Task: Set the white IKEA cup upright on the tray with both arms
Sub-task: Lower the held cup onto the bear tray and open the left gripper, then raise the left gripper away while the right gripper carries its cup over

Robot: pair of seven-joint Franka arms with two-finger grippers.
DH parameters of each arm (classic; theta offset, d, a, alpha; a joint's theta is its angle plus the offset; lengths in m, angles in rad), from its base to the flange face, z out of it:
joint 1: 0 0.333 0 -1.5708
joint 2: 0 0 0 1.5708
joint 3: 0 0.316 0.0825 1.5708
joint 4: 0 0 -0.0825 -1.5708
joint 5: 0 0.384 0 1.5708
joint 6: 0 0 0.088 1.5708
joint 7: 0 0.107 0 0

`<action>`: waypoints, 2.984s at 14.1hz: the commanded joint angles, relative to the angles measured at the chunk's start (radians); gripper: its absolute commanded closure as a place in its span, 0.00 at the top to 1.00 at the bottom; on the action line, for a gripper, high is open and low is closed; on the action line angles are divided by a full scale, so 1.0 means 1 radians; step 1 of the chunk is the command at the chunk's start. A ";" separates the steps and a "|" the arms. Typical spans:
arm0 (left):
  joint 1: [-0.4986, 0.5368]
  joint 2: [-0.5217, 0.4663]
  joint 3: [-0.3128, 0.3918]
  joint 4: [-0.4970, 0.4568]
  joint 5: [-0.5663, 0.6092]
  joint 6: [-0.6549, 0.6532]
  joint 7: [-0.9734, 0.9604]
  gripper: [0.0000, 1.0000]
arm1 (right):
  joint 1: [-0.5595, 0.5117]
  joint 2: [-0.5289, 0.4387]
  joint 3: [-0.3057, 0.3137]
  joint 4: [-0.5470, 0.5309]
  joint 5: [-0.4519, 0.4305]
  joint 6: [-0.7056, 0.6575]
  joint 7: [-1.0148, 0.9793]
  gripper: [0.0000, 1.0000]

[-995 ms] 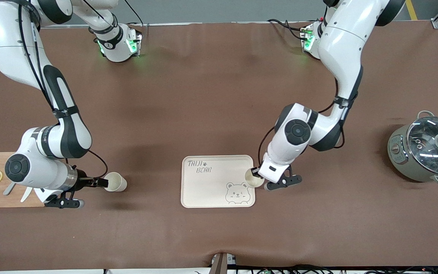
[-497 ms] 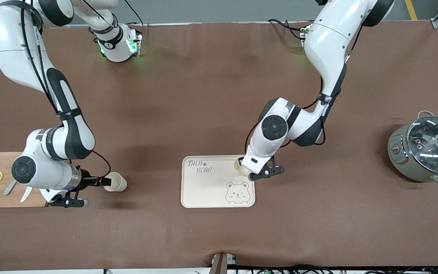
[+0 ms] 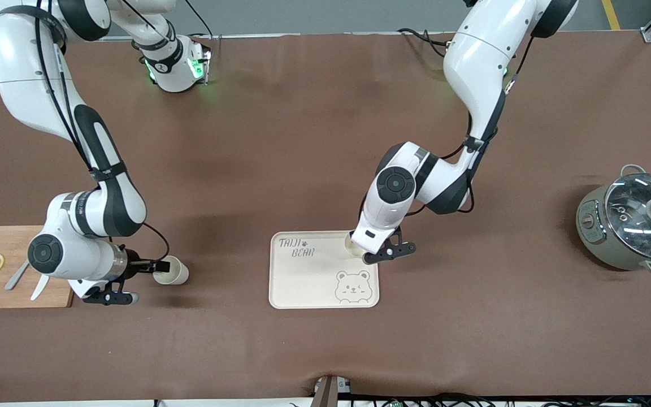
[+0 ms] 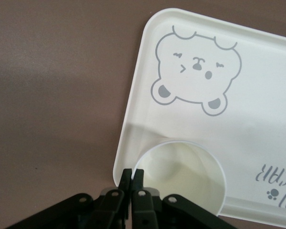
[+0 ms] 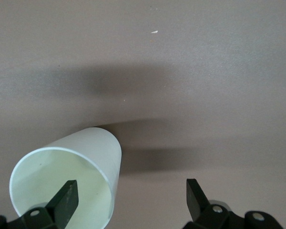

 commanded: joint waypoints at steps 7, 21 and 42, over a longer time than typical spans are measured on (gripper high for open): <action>0.001 -0.004 0.006 0.027 0.128 -0.019 -0.043 1.00 | 0.010 0.015 -0.002 -0.001 -0.018 0.030 0.021 1.00; 0.274 -0.167 -0.005 0.058 0.017 -0.192 0.475 1.00 | 0.020 0.015 0.000 0.010 -0.014 0.028 0.022 0.00; 0.528 -0.616 -0.003 -0.103 -0.049 -0.542 0.933 1.00 | 0.356 0.054 0.007 0.179 0.013 0.050 0.719 0.00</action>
